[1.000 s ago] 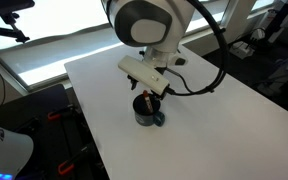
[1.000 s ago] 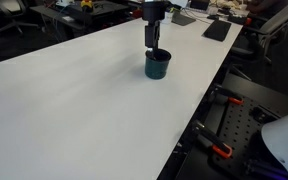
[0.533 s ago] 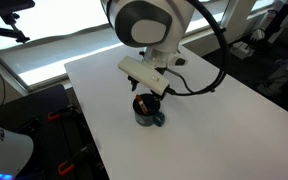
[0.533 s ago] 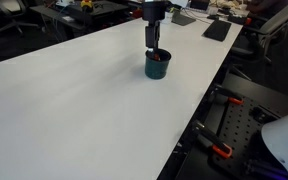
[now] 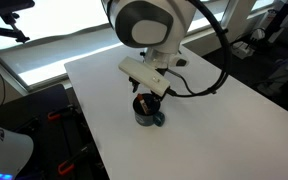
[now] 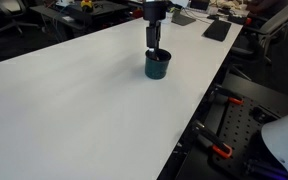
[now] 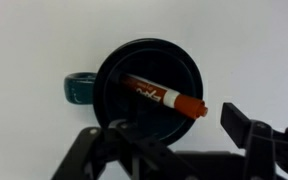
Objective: Put the marker on the table
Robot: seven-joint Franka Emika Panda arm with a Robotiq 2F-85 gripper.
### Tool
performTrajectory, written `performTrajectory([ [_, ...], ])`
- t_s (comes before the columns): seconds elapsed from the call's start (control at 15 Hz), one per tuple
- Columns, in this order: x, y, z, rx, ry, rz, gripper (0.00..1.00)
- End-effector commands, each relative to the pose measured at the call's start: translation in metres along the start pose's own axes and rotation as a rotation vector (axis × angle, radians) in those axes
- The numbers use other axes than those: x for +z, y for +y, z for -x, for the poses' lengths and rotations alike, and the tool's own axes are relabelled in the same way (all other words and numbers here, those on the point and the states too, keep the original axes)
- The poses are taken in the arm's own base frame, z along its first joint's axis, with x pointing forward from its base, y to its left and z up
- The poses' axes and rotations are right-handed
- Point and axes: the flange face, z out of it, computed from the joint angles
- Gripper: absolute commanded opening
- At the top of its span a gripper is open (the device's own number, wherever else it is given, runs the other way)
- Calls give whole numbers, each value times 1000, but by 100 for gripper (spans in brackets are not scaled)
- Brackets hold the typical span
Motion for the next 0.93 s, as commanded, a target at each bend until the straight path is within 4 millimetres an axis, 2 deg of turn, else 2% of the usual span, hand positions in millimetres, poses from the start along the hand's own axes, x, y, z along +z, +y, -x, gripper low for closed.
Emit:
performTrajectory([
  [0.0, -5, -2, 7, 10, -13, 7, 82],
  [0.07, -5, -2, 7, 11, -14, 7, 66],
  [0.13, -5, -2, 7, 12, -15, 7, 68],
  [0.27, -5, -2, 7, 13, -15, 7, 60],
  [0.6, -5, -2, 7, 13, -15, 6, 64],
  [0.73, -5, -2, 7, 13, -15, 6, 61],
  [0.8, -5, -3, 7, 12, -15, 6, 51],
  [0.87, -4, -3, 7, 12, -15, 6, 48],
])
